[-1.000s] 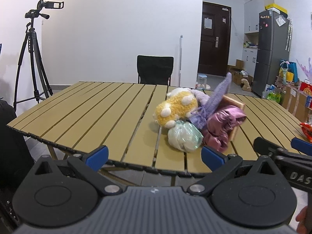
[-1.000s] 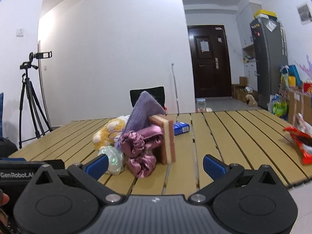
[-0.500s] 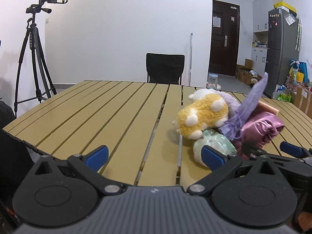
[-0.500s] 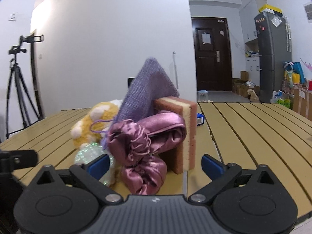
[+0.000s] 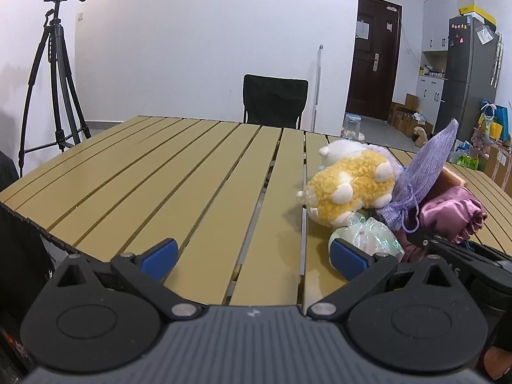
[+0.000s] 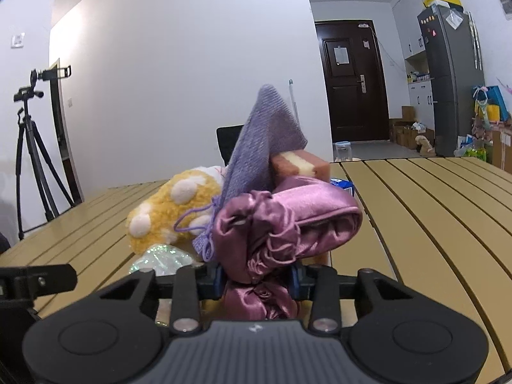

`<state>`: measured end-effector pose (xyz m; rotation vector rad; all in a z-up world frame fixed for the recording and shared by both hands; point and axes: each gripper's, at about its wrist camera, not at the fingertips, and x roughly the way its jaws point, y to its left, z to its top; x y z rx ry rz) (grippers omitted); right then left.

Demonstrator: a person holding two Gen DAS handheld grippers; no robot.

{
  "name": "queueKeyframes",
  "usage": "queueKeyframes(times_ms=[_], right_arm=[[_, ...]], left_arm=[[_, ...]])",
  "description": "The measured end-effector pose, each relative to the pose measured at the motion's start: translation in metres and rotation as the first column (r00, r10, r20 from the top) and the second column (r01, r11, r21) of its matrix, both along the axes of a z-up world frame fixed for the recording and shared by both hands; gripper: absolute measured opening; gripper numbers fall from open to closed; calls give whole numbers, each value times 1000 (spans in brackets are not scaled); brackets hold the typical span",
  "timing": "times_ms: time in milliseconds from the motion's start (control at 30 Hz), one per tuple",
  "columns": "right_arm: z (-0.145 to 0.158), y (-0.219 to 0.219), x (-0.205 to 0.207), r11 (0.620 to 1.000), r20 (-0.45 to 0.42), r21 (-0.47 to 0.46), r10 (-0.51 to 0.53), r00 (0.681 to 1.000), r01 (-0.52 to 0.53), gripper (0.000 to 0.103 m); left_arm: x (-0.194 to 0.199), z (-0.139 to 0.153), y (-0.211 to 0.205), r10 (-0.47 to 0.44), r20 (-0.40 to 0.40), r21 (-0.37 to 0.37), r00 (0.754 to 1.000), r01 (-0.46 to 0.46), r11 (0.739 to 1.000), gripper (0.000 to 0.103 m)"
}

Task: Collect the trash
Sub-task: 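Move both tools to the table and grasp the pink satin cloth with the right gripper, then grasp the clear plastic bag with the left gripper while the right gripper holds the pink cloth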

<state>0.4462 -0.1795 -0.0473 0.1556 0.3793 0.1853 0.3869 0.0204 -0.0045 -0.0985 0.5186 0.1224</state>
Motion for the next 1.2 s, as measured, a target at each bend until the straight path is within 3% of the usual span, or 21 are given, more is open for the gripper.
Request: queueKeyframes(times_ms=[533, 1200], right_arm=[[24, -45, -37, 1000, 75, 25, -21, 997, 19, 30], [12, -109, -43, 990, 43, 30, -140, 989, 139, 30]], left_arm=[[13, 3, -32, -36, -6, -54, 999, 35, 998, 103], [50, -26, -76, -69, -64, -89, 996, 63, 994, 102]])
